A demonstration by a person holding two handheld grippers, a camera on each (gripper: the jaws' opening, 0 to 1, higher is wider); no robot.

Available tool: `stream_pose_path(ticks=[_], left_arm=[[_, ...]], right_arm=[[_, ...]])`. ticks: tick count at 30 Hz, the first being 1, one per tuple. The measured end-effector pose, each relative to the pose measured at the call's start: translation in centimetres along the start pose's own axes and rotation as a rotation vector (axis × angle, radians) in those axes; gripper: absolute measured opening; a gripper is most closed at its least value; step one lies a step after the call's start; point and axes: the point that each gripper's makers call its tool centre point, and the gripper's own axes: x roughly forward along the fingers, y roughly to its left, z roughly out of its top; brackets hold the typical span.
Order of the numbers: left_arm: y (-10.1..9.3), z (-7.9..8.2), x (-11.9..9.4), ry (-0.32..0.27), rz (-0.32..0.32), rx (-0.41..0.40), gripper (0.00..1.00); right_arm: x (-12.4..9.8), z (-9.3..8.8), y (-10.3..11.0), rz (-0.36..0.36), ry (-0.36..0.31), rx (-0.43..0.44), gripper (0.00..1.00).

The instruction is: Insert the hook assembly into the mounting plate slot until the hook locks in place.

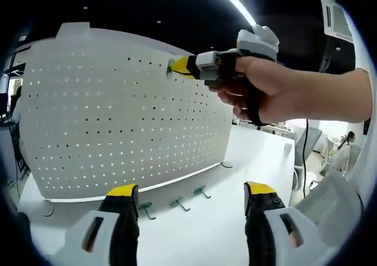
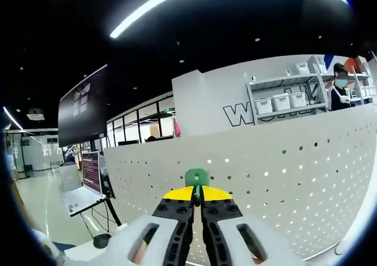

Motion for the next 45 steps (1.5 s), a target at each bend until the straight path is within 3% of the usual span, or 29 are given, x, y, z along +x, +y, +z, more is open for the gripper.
stream_pose_path(ticks=[33,35,45], left_arm=[[-0.4,-1.4,-0.1,0.032,-0.014,0.020,0.74],[-0.3,-1.4,-0.1,0.033,-0.009,0.017,0.74],[0.3,-2.1,-0.6,0.048,0.007,0.005,0.74]], right_arm=[[3.7,0.9,-1.3,-0.071,-0.035,-0.122,0.01],[3.8,0.8,-1.7,-0.076,-0.035,-0.090,0.01],[4.2,0.3,-1.5,-0.092,-0.029,-0.100,0.01]])
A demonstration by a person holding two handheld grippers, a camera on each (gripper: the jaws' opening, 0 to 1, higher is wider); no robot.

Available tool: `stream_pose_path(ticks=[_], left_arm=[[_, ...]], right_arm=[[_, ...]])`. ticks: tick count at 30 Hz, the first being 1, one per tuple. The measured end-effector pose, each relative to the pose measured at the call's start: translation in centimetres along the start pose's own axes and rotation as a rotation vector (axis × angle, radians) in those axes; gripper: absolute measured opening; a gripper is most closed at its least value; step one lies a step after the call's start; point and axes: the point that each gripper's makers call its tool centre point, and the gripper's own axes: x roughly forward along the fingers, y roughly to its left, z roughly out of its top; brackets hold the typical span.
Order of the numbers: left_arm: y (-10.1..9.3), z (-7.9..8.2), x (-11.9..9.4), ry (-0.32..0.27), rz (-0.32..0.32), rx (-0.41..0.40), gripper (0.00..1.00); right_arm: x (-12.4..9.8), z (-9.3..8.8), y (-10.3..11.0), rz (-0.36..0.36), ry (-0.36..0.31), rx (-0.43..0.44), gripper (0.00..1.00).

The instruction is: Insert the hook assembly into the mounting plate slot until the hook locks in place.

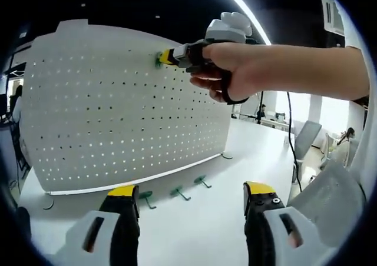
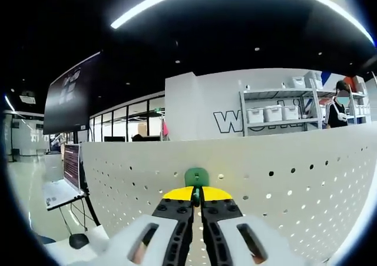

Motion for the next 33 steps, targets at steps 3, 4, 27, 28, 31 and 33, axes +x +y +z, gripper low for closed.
stream_pose_path(ticks=[3,4,27,28,31,33], left_arm=[[0.1,-0.1,0.0,0.005,0.001,-0.003,0.74],[0.0,-0.1,-0.1,0.005,0.001,-0.002,0.74],[0.8,-1.3,-1.2,0.077,0.002,0.033,0.74],[0.9,-1.4,-1.3,0.082,0.004,0.034,0.74],[0.9,-1.5,-1.4,0.090,0.003,0.033,0.74],[0.8,-1.6,-1.6,0.092,0.001,0.037,0.74]], right_arm=[[0.1,0.0,0.0,-0.014,-0.003,0.005,0.01],[0.1,0.0,0.0,-0.020,-0.005,0.004,0.01],[0.3,-0.1,-0.1,-0.114,-0.029,0.009,0.01],[0.4,-0.1,-0.1,-0.117,-0.030,0.011,0.01],[0.3,-0.1,-0.1,-0.125,-0.036,0.020,0.01],[0.3,-0.1,-0.1,-0.134,-0.036,0.021,0.01]])
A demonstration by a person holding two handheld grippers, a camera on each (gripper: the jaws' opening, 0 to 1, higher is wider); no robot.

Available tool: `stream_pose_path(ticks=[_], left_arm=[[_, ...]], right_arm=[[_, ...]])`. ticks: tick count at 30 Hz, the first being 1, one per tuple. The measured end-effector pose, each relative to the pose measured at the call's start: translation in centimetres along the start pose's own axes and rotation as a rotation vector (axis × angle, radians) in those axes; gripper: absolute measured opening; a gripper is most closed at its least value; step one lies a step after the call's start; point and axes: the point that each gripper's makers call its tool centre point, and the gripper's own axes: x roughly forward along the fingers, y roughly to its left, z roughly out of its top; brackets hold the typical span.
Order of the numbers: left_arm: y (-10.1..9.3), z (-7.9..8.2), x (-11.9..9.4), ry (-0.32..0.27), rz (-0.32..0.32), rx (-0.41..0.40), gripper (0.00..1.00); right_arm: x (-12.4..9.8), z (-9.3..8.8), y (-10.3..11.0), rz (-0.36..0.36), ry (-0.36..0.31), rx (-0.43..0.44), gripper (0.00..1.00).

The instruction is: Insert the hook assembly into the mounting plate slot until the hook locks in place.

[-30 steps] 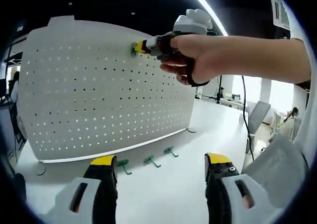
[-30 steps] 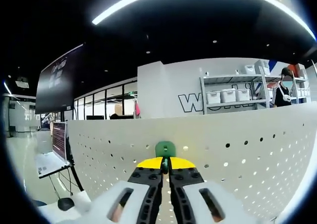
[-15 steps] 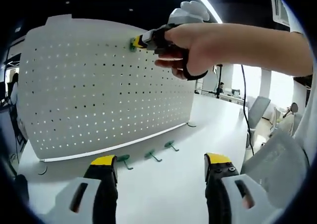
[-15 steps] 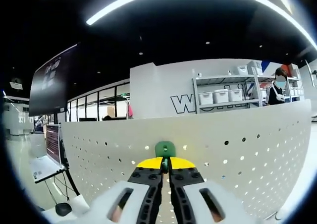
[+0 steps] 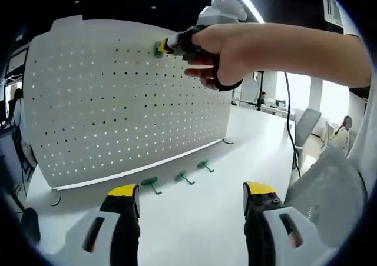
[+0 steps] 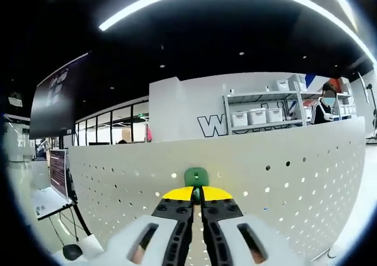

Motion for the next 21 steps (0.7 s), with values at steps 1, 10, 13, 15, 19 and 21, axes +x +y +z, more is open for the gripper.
stream_pose_path(ticks=[1,10,13,15,19,21], left_arm=[[-0.03,-0.04,-0.04,0.002,-0.001,-0.001,0.74],[-0.05,-0.42,-0.16,0.003,-0.011,-0.010,0.73],[-0.03,-0.38,-0.23,-0.003,-0.009,-0.021,0.73],[-0.07,-0.36,-0.27,-0.004,-0.008,-0.021,0.73],[0.06,-0.34,-0.31,-0.012,-0.004,-0.026,0.73],[0.04,-0.38,-0.29,-0.008,-0.003,-0.024,0.73]], right_arm=[[0.01,-0.01,-0.02,-0.005,0.000,0.005,0.01],[0.05,-0.07,-0.13,-0.068,0.028,0.087,0.01],[-0.05,-0.65,0.05,-0.067,0.036,0.078,0.03],[-0.07,-0.52,0.03,-0.067,0.032,0.095,0.03],[0.05,-0.50,0.05,-0.065,0.037,0.098,0.03],[-0.01,-0.48,0.10,-0.064,0.035,0.096,0.03]])
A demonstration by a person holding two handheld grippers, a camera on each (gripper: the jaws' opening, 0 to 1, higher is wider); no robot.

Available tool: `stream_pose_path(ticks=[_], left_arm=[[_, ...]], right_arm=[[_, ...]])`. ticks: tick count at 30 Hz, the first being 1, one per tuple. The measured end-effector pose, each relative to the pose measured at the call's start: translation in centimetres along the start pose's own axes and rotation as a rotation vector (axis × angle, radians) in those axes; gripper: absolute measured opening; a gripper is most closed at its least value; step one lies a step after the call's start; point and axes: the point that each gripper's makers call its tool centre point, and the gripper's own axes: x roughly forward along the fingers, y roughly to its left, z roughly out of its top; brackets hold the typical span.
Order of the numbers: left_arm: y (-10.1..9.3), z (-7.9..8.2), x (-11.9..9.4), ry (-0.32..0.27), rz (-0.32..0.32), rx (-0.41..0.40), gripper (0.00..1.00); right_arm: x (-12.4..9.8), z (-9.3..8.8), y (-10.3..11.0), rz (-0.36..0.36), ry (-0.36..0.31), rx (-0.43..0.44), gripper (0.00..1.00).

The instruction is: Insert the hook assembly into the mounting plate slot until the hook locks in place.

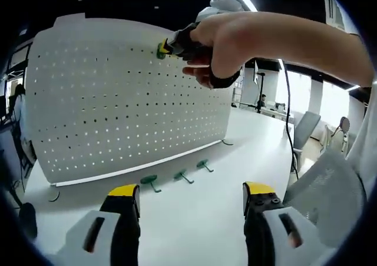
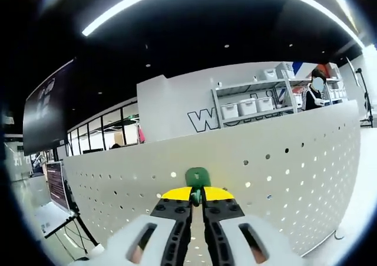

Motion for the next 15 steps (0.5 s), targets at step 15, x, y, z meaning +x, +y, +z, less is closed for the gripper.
stream_pose_path(ticks=[15], left_arm=[[-0.3,-0.1,0.2,0.002,-0.007,0.001,0.74]], right_arm=[[-1.1,0.2,1.9,0.114,0.034,-0.065,0.24]])
